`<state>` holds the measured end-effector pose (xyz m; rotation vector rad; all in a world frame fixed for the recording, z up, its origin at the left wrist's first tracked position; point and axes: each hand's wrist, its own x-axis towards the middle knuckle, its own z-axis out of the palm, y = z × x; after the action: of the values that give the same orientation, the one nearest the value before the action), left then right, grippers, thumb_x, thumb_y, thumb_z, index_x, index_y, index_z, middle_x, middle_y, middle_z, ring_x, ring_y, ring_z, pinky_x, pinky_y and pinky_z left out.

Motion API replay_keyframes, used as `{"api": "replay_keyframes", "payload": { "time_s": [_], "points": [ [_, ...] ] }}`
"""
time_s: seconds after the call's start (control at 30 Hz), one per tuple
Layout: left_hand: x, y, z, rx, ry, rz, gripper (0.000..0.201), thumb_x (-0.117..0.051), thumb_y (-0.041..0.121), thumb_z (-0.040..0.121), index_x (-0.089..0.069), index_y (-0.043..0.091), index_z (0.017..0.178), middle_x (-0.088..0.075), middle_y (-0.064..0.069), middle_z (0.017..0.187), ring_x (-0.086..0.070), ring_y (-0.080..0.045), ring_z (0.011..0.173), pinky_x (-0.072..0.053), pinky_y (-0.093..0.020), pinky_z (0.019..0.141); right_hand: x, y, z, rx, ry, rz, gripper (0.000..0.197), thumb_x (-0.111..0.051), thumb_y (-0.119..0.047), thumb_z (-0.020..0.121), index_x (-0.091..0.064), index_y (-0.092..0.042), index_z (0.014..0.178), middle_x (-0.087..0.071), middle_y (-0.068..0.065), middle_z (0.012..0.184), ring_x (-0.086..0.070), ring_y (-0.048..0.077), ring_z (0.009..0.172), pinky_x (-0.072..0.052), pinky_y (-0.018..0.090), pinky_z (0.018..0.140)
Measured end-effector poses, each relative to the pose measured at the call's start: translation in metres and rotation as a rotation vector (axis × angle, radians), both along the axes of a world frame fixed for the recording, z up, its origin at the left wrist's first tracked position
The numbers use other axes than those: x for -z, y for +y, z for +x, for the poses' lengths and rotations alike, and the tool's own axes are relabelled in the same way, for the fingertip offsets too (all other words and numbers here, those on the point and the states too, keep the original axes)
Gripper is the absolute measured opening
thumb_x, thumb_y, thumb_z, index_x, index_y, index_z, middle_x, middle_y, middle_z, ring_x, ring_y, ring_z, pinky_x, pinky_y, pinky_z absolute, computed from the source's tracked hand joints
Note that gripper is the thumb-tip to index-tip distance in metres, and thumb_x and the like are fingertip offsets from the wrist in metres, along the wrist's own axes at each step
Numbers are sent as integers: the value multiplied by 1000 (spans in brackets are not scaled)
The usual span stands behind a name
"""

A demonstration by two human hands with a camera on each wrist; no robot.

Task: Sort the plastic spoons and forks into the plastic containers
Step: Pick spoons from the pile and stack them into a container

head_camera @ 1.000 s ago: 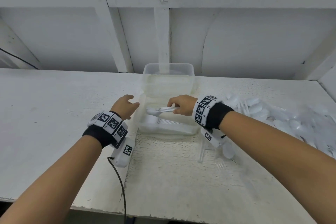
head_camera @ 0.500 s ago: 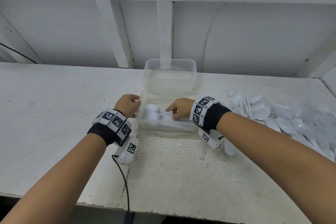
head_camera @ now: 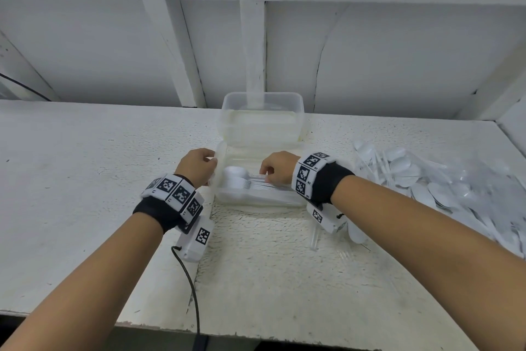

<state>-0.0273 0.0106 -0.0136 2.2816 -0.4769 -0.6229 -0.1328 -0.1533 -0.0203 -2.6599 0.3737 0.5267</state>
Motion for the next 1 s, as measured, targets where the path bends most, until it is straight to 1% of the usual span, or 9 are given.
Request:
{"api": "replay_keyframes", "payload": {
  "time_s": [0.2,0.37,0.47,0.53,0.6,0.63,0.73,0.83,1.0],
  "points": [
    [-1,-1,1,-2,22,-2,36,-44,11,95,-51,3,130,-60,-21,118,-62,-35,100,-55,-42,79,-1,-6,1,-5,40,6,35,-61,-17,88,-57,-12,123,-58,7,121,-55,23,106,-40,26,81],
    [-1,-3,1,-6,33,-7,35,-43,10,96,-51,2,129,-60,-21,117,-61,-35,101,-55,-43,81,-2,-12,2,51,92,163,37,-62,-11,85,-60,-14,123,-69,11,104,-55,13,71,-45,20,65],
    [-1,-4,1,-14,38,-12,34,-43,9,96,-53,2,127,-61,-21,116,-61,-35,98,-54,-42,81,-5,-11,1,33,88,165,33,-59,-10,88,-62,-10,121,-64,4,90,-51,4,60,-41,13,59],
    [0,-4,1,-19,38,-11,33,-43,9,95,-54,2,126,-61,-21,115,-61,-32,91,-55,-42,79,-7,-9,1,-3,78,125,31,-59,-10,89,-63,-10,120,-63,4,98,-57,9,72,-45,17,67],
    [0,-4,1,-23,35,-11,34,-44,9,95,-53,3,127,-61,-21,115,-61,-33,94,-55,-42,80,-6,-8,1,-28,63,99,32,-60,-11,88,-62,-10,120,-64,7,113,-58,17,92,-44,25,84],
    [0,-3,1,-25,33,-11,34,-44,10,95,-53,3,128,-61,-21,116,-61,-34,98,-55,-43,80,-5,-8,1,-34,55,101,33,-60,-11,88,-61,-11,121,-63,8,116,-55,16,93,-42,25,86],
    [-1,-2,0,-29,32,-13,36,-45,10,95,-52,3,130,-60,-20,118,-61,-34,100,-55,-43,80,-4,-8,-1,-60,46,89,34,-59,-11,88,-58,-13,122,-62,10,116,-49,13,90,-38,23,80],
    [-1,-2,0,-24,29,-15,35,-44,9,95,-52,3,128,-60,-20,117,-61,-32,94,-55,-43,79,-6,-9,-1,-100,59,36,33,-60,-10,88,-58,-12,121,-62,9,116,-47,12,89,-37,20,65],
    [-1,-2,-2,-19,12,-7,35,-44,9,95,-52,2,128,-61,-20,116,-61,-32,93,-55,-41,78,-7,-9,-1,-123,66,25,34,-58,-6,87,-58,-10,121,-63,9,117,-47,12,90,-37,20,64]
  ]
}}
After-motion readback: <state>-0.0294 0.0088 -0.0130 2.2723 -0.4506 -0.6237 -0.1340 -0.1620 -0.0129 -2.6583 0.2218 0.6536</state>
